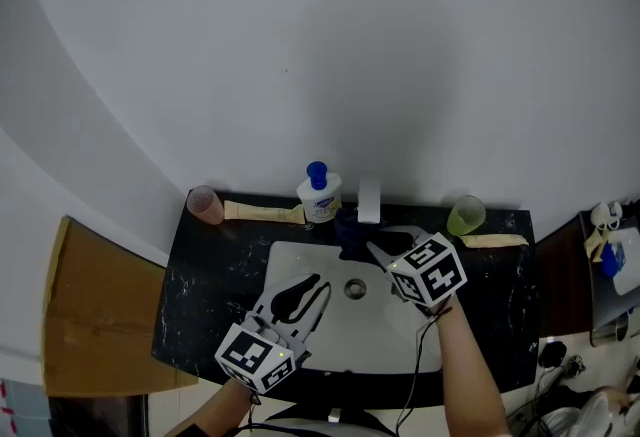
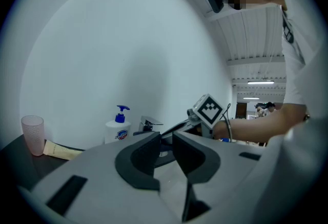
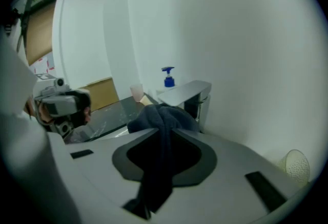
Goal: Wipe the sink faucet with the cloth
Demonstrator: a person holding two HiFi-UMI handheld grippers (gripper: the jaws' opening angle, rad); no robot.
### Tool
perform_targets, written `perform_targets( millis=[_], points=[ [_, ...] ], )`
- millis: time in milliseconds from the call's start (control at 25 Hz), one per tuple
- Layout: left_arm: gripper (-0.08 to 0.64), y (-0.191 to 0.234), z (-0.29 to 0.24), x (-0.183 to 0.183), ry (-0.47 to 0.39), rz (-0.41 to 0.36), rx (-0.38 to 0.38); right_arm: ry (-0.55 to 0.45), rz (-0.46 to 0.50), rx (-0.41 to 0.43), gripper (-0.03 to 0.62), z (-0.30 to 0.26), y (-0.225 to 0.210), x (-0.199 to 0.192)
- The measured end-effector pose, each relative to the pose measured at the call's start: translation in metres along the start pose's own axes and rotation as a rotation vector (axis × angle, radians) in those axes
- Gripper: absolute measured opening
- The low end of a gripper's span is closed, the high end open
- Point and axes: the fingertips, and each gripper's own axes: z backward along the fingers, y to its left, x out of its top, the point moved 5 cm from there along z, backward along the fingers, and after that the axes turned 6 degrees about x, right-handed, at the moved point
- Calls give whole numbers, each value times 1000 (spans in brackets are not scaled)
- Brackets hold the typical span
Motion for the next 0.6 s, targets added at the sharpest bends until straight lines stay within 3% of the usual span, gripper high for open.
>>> perform_targets(
  millis=[200, 440, 600],
  points=[
    [78, -1, 0, 0, -3, -2, 2, -47, -33, -93, 72, -6, -26, 11],
    [78, 0, 4, 2, 6, 8, 15, 21, -16, 34, 71, 8, 15, -6],
    [78, -1, 1, -1, 4, 2, 5, 26, -6, 40, 71, 7, 13, -6]
  ],
)
